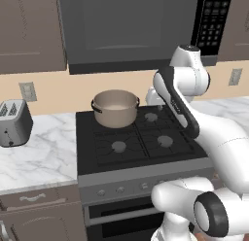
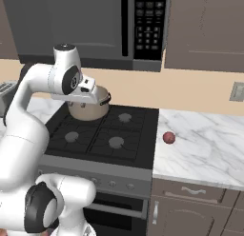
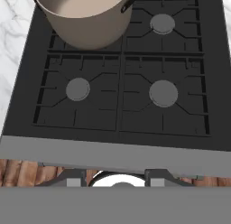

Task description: Turn on the burner for the pot on the stove. Wait thirty seconds for the pot to heat up. Then add the onion to the pot.

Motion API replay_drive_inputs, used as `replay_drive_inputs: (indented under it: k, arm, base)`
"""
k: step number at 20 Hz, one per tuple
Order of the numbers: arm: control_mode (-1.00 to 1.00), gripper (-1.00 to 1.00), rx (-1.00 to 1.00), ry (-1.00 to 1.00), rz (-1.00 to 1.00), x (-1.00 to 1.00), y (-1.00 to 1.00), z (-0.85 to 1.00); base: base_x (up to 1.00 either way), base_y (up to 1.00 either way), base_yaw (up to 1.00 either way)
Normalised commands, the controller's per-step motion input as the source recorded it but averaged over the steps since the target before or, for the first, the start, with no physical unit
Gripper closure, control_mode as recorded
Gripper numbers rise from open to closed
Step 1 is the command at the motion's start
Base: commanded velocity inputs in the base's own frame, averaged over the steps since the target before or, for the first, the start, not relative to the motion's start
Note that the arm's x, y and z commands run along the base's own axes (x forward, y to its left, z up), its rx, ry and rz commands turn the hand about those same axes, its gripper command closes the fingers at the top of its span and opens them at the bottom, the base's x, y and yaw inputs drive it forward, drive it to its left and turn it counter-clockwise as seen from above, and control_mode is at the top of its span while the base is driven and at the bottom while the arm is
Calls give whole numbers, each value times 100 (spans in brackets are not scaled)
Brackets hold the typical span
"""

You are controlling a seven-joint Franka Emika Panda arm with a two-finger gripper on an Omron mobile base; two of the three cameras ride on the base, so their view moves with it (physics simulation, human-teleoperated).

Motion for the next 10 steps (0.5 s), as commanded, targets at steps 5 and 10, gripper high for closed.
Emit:
replay_drive_inputs:
  k: [5, 10]
  arm:
    - [-100, -100, 0, 0, 1, -16, 0, 0]
    - [-100, -100, -4, -2, 6, -63, 6, -7]
  base:
    - [0, 0, 0]
    - [0, 0, 0]
